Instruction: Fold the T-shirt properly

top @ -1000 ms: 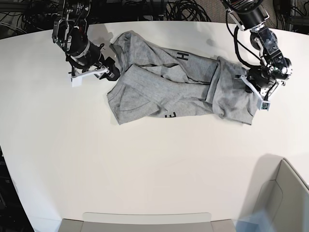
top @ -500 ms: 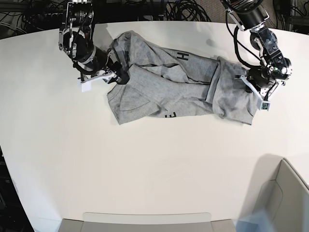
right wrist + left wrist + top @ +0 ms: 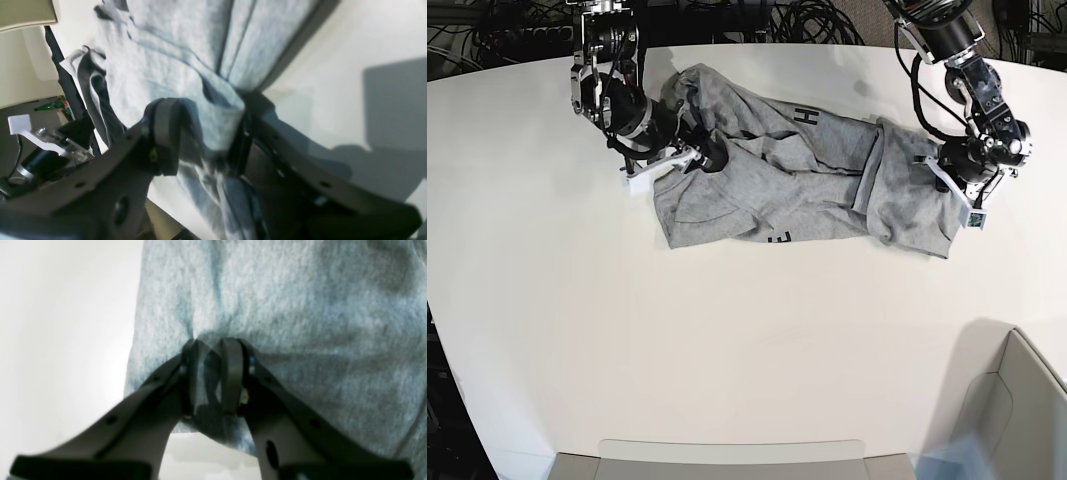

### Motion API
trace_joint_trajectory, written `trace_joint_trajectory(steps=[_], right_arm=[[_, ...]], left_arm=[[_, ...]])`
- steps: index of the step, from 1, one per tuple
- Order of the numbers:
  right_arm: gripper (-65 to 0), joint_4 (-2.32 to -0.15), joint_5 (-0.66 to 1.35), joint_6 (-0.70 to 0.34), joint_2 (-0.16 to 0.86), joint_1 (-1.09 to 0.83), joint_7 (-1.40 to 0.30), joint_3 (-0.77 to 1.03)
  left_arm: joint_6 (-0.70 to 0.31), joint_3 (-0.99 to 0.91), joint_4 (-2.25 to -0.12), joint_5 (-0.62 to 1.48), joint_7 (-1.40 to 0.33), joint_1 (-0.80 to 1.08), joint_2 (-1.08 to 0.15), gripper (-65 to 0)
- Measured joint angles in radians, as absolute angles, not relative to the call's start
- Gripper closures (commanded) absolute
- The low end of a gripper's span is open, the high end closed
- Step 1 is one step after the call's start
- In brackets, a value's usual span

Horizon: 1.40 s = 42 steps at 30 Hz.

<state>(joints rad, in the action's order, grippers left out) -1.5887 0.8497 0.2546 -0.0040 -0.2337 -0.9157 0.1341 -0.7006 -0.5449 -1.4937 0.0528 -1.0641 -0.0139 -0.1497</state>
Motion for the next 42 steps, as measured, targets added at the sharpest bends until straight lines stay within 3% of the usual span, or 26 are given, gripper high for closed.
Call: trace_joint_trajectory(steps=[12, 19, 25, 32, 42], right_arm=[[-22.5, -1.465, 0.877, 0.243, -0.003, -0.125, -0.920, 0.133], [-0.3, -1.450, 0.857, 0.252, 0.030, -0.099, -0.908, 0.069], [0.0, -1.402, 0.860, 0.252, 0.041, -0.064, -0.916, 0.036], [0.0, -1.365, 0.885, 0.247, 0.072, -0.028, -0.928, 0.038], [0.0, -1.266, 0.894, 0.236, 0.214, 0.084, -0.922, 0.142]], left_arm=[[-0.701, -0.545, -1.495, 0.053, -1.065, -0.014, -0.150, -11.9], [-0.701, -0.545, -1.496, 0.054, -1.079, -0.014, -0.150, -11.9], [-0.697, -0.543, -1.517, 0.052, -1.104, -0.014, -0.150, -11.9], [-0.697, -0.546, -1.682, 0.009, -1.182, 0.028, -0.112, -11.9], [-0.701, -0.566, -1.781, 0.022, -1.175, 0.032, -0.080, -11.9]])
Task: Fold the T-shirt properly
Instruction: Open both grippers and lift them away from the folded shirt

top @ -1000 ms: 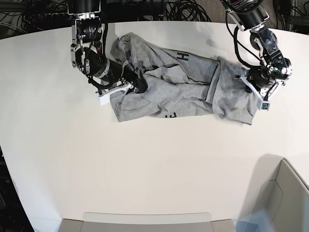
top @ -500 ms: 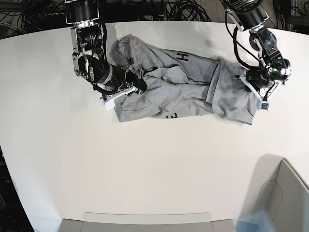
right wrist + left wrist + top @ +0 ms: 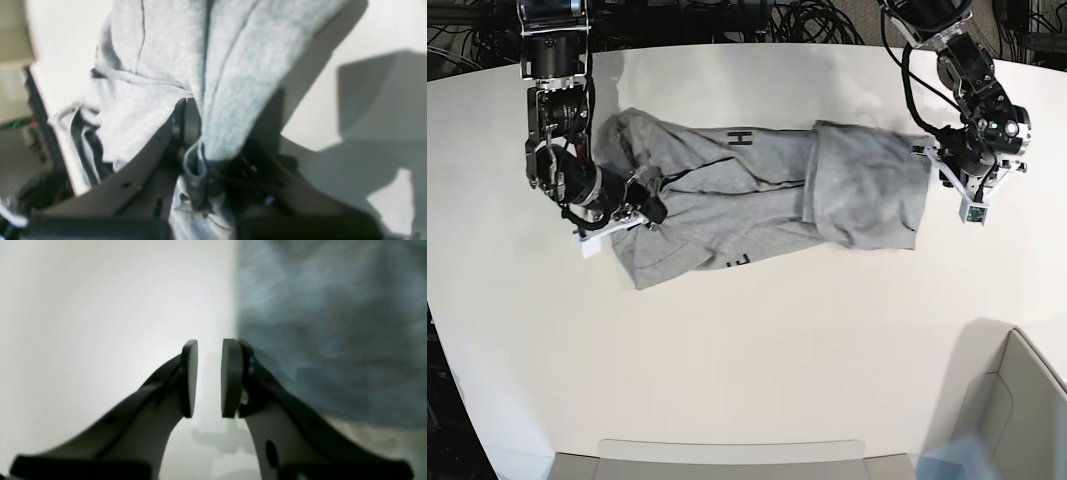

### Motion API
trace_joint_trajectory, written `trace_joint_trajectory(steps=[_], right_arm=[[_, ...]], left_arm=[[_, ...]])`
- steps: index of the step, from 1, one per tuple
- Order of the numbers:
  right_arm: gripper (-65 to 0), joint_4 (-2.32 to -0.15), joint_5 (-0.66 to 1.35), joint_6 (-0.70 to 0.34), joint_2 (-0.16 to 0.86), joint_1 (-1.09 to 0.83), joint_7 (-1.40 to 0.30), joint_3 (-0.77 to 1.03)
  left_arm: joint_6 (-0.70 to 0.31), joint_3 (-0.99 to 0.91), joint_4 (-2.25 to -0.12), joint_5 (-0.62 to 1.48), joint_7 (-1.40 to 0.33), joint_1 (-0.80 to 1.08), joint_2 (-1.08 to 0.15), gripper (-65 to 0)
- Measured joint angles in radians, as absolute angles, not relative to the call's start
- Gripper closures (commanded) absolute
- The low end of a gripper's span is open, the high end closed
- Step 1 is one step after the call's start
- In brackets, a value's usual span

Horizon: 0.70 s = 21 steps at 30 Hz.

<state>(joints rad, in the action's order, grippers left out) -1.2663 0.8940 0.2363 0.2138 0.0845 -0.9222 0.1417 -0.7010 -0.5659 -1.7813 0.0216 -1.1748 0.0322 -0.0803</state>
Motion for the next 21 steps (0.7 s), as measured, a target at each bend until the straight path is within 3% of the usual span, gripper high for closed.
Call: trace_joint_trajectory(steps=[11, 21], right_arm=[[0.0, -1.251, 0.825, 0.276, 0.341, 0.151, -0.920, 0.156], [0.0, -1.449, 0.812, 0.475, 0.334, 0.141, -0.920, -0.076]], left_arm=[[-0.701, -0.669, -1.781, 0.019, -1.174, 0.033, -0.083, -11.9], [-0.701, -0.689, -1.781, 0.019, -1.175, 0.056, -0.096, -11.9]])
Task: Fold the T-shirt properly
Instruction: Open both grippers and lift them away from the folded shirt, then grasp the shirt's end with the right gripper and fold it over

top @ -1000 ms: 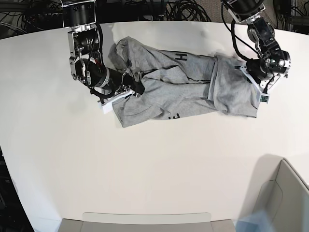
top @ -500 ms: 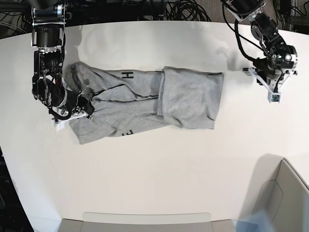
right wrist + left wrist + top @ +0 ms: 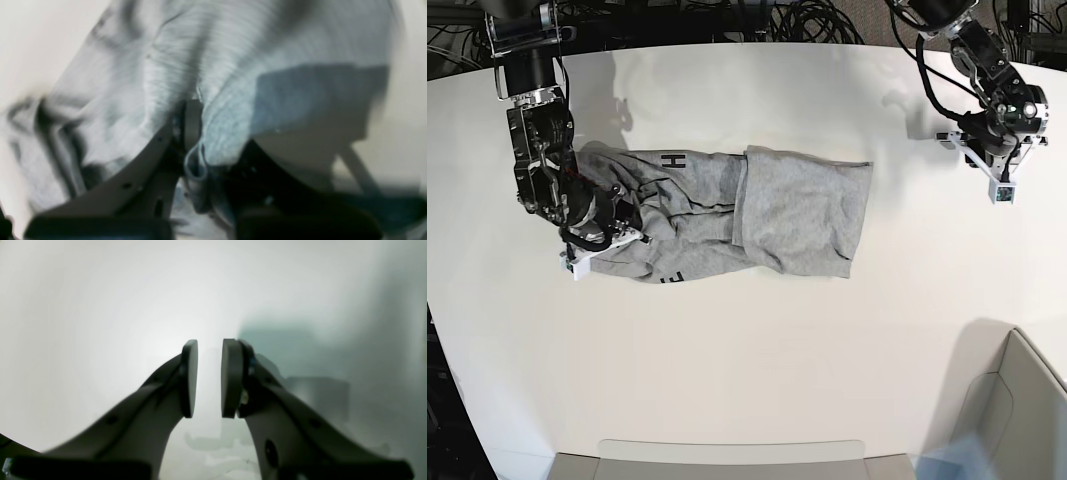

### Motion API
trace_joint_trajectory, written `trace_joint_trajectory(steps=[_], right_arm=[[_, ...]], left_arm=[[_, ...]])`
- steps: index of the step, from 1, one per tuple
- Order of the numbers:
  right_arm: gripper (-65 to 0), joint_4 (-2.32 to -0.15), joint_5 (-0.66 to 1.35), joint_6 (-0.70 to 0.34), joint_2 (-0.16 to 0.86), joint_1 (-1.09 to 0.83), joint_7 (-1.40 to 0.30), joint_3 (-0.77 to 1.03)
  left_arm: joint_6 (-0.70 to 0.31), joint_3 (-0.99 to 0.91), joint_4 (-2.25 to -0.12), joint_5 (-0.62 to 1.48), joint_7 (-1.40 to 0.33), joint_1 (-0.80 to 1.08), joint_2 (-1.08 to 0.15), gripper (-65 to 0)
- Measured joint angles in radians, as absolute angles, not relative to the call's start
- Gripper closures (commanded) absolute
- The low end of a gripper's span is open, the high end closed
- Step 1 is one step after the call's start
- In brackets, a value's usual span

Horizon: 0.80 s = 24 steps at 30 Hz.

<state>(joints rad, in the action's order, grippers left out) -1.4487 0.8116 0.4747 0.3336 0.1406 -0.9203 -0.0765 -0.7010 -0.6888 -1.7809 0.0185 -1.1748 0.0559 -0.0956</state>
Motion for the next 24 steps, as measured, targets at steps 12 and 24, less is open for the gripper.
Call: trace_joint_trajectory(steps=[12, 24], right_arm=[[0.0, -1.603, 0.807, 0.632, 0.290, 0.216, -0.920, -0.331], [0.0, -1.599, 0.620, 0.691, 0.128, 0.397, -0.984, -0.647]], left_arm=[[-0.700, -0.690, -1.781, 0.014, -1.174, 0.059, -0.119, -12.1], [-0.700, -0.690, -1.781, 0.010, -1.174, 0.082, -0.119, -12.1]])
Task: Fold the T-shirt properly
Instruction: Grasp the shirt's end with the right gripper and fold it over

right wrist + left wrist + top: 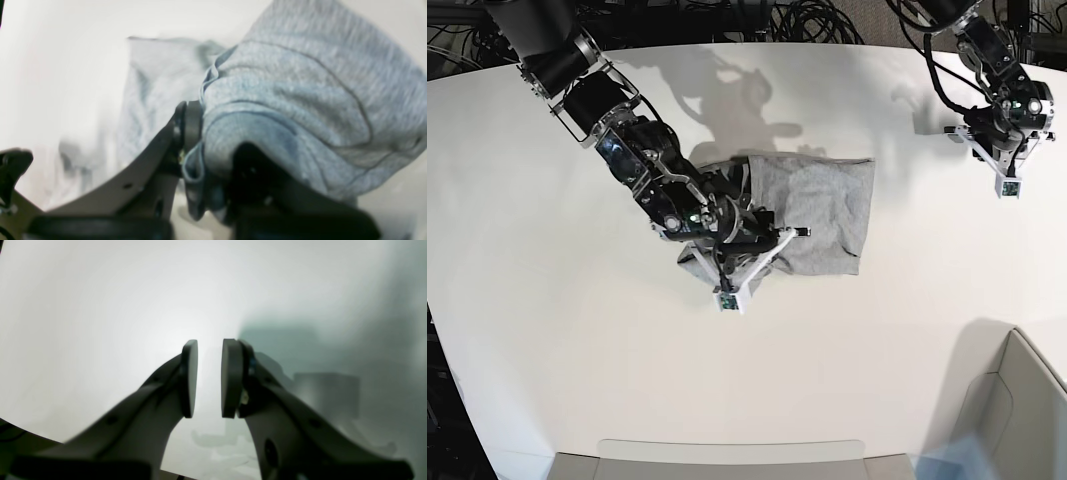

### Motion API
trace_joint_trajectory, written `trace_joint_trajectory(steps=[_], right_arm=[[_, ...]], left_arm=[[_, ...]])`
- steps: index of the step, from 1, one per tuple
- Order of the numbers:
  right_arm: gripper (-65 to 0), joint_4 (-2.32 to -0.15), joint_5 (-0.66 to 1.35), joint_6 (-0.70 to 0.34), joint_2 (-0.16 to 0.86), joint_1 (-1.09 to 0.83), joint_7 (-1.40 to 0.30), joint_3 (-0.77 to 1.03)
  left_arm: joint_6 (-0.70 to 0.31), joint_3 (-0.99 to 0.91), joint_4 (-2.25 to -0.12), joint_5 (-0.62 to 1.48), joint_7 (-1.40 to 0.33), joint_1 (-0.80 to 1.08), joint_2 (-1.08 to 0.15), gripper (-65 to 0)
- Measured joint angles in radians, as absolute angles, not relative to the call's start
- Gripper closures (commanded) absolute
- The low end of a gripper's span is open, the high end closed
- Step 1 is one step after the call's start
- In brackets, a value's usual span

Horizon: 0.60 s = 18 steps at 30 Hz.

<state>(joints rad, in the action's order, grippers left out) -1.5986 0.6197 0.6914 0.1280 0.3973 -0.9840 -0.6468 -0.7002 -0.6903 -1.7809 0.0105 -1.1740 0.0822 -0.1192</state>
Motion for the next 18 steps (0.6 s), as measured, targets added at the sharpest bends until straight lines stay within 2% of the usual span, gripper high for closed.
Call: trace_joint_trajectory(steps=[6, 9, 12, 18], right_arm=[[0.0, -1.536, 0.422, 0.692, -0.005, 0.447, -1.041, -0.719], [0.0, -1.494, 0.412, 0.666, -0.056, 0.449, -1.048, -0.730], [0.0, -1.411, 0.395, 0.602, -0.081, 0.463, -1.047, -0.727], [0.0, -1.274, 0.389, 0.595, -0.102, 0.485, -1.039, -0.724]], left_arm=[[-0.700, -0.690, -1.781, 0.008, -1.177, 0.099, -0.118, -12.1], [-0.701, -0.690, -1.781, 0.011, -1.174, 0.097, -0.119, -12.1], [-0.700, -0.690, -1.781, 0.010, -1.177, 0.098, -0.119, -12.1], [-0.700, -0.690, -1.781, 0.010, -1.175, 0.098, -0.119, -12.1]])
